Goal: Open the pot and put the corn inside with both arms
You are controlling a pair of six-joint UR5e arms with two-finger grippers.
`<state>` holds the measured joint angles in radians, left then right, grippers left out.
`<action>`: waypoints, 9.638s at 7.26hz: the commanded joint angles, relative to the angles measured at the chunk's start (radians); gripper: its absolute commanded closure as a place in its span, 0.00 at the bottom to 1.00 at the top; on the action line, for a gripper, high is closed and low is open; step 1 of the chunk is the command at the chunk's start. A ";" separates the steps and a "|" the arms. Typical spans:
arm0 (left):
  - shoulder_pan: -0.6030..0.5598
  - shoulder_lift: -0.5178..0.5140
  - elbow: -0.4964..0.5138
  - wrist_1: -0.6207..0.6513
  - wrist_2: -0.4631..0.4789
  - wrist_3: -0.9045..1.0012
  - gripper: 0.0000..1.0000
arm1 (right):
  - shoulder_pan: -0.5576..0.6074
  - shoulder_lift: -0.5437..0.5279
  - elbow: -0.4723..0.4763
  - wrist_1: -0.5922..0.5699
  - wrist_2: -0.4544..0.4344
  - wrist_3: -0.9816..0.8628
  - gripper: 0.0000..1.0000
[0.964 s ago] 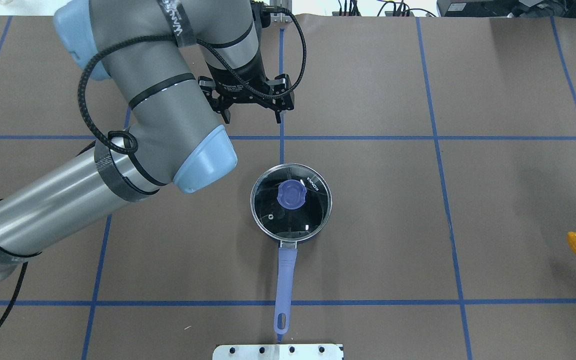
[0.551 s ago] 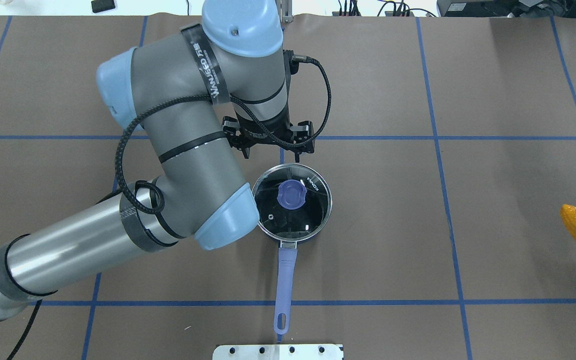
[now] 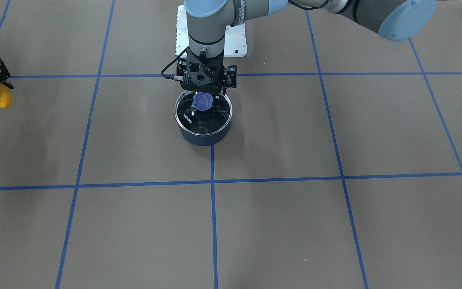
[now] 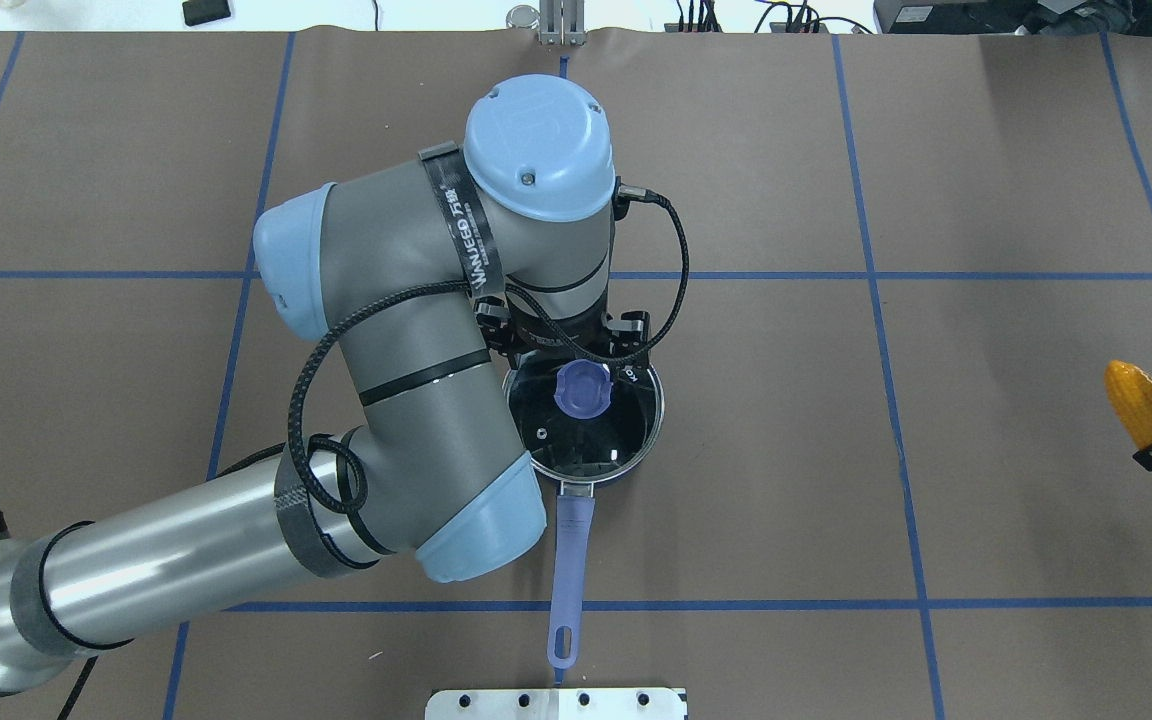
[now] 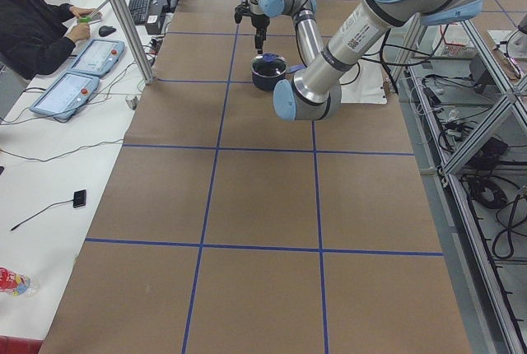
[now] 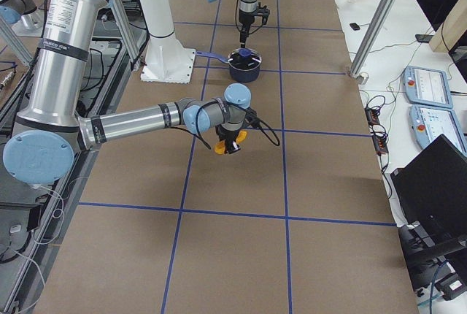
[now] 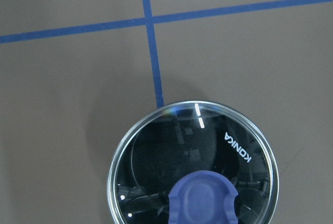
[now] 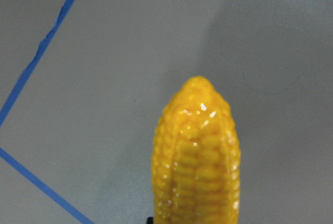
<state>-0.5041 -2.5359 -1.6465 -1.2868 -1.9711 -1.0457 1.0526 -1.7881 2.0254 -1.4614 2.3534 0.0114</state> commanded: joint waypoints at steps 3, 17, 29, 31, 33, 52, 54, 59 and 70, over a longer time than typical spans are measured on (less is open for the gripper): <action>0.012 0.002 0.077 -0.117 0.000 0.007 0.01 | -0.022 0.082 0.026 -0.054 0.000 0.104 0.70; 0.015 0.020 0.114 -0.161 -0.002 -0.008 0.36 | -0.046 0.101 0.018 -0.053 -0.009 0.105 0.69; -0.332 0.328 -0.116 -0.143 -0.205 0.401 0.44 | -0.422 0.826 -0.137 -0.254 -0.161 0.740 0.69; -0.388 0.431 -0.141 -0.151 -0.230 0.533 0.44 | -0.485 0.919 -0.189 -0.247 -0.244 0.824 0.69; -0.418 0.474 -0.141 -0.155 -0.230 0.584 0.44 | -0.523 0.943 -0.206 -0.246 -0.298 0.840 0.64; -0.473 0.856 -0.015 -0.494 -0.367 0.814 0.01 | -0.490 0.921 -0.165 -0.217 -0.295 0.820 0.00; -0.509 0.856 -0.060 -0.477 -0.415 0.805 0.01 | -0.482 0.915 -0.162 -0.217 -0.298 0.817 0.00; -0.799 0.867 -0.027 -0.442 -0.417 0.965 0.01 | -0.262 0.796 -0.151 -0.220 -0.333 0.688 0.00; -1.005 0.855 0.048 -0.148 -0.328 1.279 0.01 | 0.357 0.215 -0.074 -0.366 -0.111 0.193 0.00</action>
<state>-1.5028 -1.6798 -1.5991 -1.4338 -2.2982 0.2355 1.3463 -1.5041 1.9567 -1.8567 2.2391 0.2528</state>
